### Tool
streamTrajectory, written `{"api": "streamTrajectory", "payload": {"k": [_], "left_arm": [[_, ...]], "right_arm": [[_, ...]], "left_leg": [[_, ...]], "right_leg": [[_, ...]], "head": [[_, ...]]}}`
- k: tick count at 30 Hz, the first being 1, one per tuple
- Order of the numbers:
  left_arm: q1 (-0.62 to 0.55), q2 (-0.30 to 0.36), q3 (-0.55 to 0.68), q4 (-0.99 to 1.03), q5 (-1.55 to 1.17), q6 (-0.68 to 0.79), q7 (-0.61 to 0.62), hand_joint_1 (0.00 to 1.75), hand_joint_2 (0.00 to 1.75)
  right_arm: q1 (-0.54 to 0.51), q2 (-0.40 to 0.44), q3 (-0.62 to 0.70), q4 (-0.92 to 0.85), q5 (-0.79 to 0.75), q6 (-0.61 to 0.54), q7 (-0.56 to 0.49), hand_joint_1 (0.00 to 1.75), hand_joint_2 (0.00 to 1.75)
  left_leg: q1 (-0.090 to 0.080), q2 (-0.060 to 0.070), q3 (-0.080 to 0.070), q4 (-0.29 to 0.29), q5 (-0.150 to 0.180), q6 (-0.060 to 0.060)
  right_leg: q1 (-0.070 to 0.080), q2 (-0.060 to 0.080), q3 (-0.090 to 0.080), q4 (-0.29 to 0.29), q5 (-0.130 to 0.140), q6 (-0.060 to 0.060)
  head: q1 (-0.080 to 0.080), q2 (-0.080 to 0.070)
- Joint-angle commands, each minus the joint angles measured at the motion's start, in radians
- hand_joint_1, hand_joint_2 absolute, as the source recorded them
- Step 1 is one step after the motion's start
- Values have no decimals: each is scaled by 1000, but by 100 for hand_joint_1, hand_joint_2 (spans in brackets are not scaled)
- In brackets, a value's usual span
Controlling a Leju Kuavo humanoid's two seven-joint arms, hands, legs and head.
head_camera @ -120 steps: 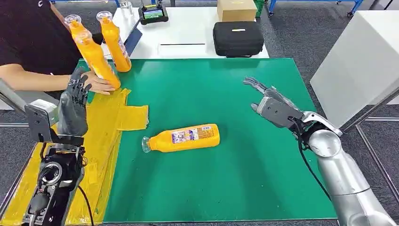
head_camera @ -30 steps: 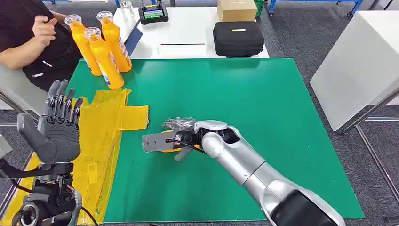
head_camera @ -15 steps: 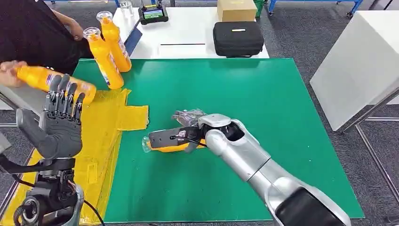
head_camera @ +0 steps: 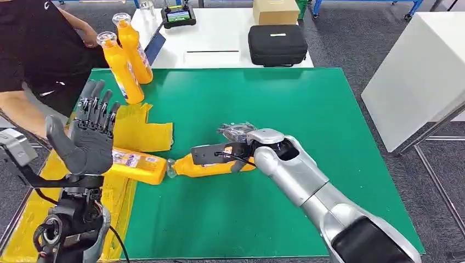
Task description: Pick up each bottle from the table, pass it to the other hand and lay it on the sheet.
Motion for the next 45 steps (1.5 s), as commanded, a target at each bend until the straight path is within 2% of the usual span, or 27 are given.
{"api": "streamTrajectory", "payload": {"k": [1,13,18,19,24,25,29,38,45], "left_arm": [[-92,50,-94,118,27,18,9,0,0],[-94,60,-101,118,33,24,9,0,0],[-108,75,-119,148,55,39,1,0,0],[-110,76,-121,150,57,43,-1,0,0],[-88,99,-105,131,77,87,-21,0,0],[-93,98,-102,136,81,93,-23,0,0],[-83,104,-91,148,89,110,-32,0,0],[-103,121,-82,187,100,141,-59,0,0],[-99,118,-82,199,99,146,-68,0,0]], "right_arm": [[5,-72,-56,-24,11,25,14,0,175],[7,-73,-59,-29,21,32,17,0,175],[26,-108,-96,-40,23,39,16,0,175],[34,-115,-100,-51,26,37,13,0,0],[101,-195,-104,-183,84,28,-6,0,0],[111,-209,-106,-202,85,29,-14,0,175],[133,-249,-90,-201,99,32,-49,0,175],[44,-176,-42,32,114,-25,-125,0,175],[36,-175,-34,76,120,-39,-152,0,175]], "left_leg": [[2,-6,2,0,0,-3],[1,-1,3,0,-1,-4],[2,-4,3,1,-1,-4],[1,-3,1,0,0,-3],[2,-3,3,0,-1,-4],[1,-3,2,-1,-1,-3],[1,-5,3,-1,-1,-3],[1,0,2,0,-1,-3],[1,0,2,0,-1,-3]], "right_leg": [[1,-7,5,-1,-2,0],[1,-3,4,0,-2,0],[2,-6,5,0,-2,0],[1,-5,3,0,-1,0],[1,-5,5,-1,-2,0],[1,-4,4,-1,-1,0],[1,-6,5,-1,-2,0],[0,-1,3,0,0,0],[1,-1,3,0,-1,0]], "head": [[0,0],[0,0],[0,0],[0,0],[0,0],[0,0],[-1,0],[-1,0],[0,0]]}}
